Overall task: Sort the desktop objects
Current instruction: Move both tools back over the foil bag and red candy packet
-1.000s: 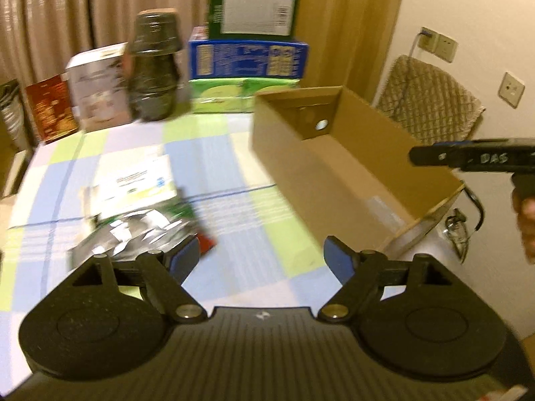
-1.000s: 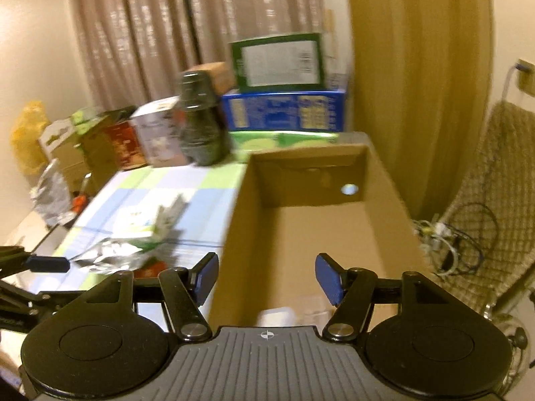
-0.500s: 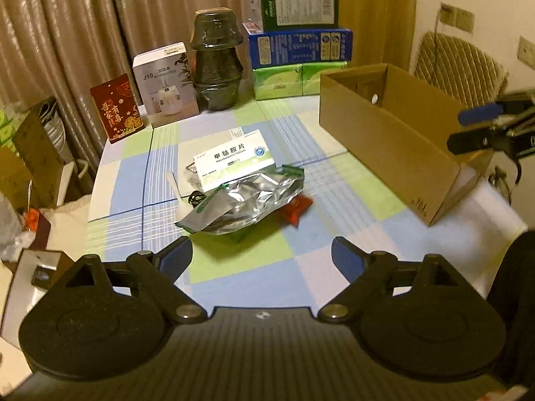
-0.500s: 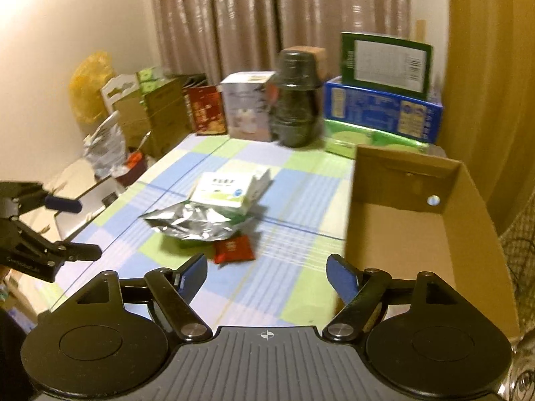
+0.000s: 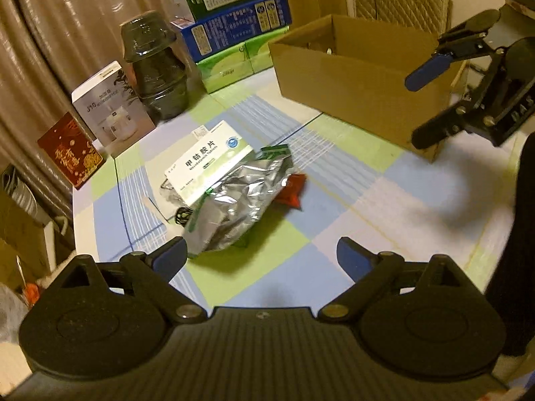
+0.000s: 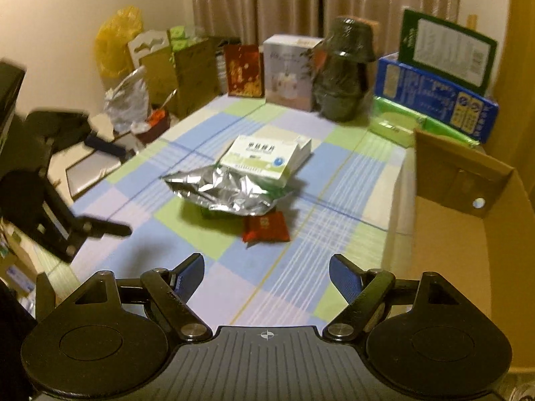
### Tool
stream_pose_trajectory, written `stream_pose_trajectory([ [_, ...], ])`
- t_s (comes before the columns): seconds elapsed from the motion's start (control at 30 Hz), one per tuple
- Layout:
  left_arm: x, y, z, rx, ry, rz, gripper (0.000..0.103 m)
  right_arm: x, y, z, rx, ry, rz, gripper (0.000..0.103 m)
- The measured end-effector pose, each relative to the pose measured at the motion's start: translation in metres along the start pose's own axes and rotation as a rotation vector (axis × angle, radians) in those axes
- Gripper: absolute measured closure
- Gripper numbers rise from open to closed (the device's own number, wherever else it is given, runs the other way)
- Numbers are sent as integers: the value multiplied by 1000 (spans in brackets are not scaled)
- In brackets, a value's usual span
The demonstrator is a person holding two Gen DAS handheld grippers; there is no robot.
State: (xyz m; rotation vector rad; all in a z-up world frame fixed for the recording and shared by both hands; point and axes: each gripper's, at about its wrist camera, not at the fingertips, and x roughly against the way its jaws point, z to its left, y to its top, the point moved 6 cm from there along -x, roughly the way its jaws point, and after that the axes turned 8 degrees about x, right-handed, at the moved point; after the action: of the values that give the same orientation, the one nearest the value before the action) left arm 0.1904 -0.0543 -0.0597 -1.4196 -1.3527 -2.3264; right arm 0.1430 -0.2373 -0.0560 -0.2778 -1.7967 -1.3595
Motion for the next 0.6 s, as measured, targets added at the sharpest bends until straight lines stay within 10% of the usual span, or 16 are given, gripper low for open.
stream_pose_trajectory([
  [0.6, -98, 22, 28, -183, -49, 112, 9, -95, 10, -10, 64, 16, 131, 24],
])
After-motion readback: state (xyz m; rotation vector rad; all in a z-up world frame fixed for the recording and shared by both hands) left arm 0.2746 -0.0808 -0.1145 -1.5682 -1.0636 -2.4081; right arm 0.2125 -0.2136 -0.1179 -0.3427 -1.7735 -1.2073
